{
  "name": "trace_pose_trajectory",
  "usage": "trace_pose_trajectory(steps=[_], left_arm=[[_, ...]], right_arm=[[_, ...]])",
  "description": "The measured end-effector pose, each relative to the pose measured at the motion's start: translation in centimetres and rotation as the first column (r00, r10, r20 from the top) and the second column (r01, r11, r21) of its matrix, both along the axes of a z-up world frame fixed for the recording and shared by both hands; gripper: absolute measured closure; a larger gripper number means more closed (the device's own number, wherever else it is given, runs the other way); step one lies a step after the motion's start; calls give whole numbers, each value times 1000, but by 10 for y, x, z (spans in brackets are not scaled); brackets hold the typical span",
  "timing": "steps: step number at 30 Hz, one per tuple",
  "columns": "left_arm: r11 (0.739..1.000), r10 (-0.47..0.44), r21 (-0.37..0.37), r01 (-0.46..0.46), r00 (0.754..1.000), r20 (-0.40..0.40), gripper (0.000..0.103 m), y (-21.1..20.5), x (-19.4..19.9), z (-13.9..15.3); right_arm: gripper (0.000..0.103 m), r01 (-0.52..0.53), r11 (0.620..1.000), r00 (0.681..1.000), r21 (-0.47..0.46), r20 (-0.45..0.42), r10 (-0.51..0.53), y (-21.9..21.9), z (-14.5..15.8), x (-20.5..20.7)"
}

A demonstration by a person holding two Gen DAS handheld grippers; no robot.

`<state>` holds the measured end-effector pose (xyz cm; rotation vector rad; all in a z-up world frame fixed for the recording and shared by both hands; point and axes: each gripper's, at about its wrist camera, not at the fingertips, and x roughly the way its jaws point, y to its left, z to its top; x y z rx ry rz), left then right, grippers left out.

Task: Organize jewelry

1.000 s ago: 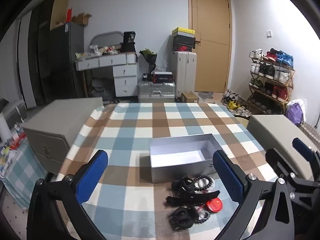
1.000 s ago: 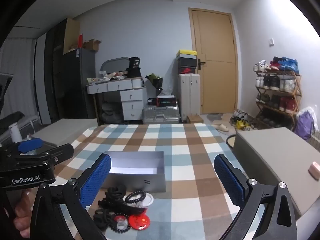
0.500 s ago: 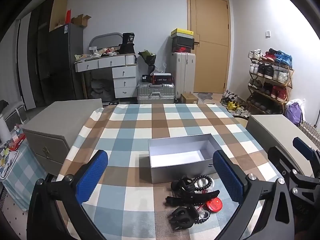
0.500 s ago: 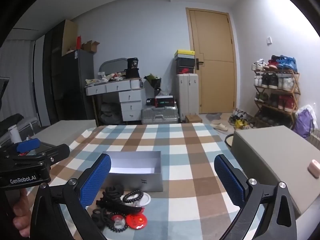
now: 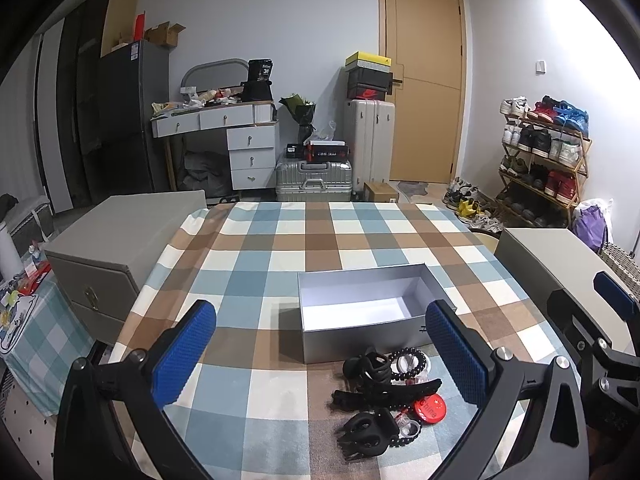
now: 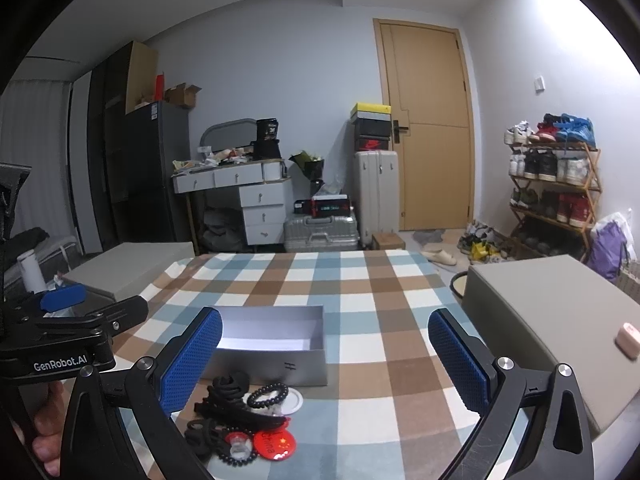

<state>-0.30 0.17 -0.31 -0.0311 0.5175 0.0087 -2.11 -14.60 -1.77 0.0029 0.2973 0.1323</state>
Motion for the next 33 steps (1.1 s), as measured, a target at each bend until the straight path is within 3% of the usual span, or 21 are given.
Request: trace_pose_trajectory(steps=[33], left_arm=[[1000, 4, -17, -5, 999, -33, 1, 3, 1, -9]], right_arm=[[0, -18, 1000, 1000, 0, -3, 18, 5, 0, -3]])
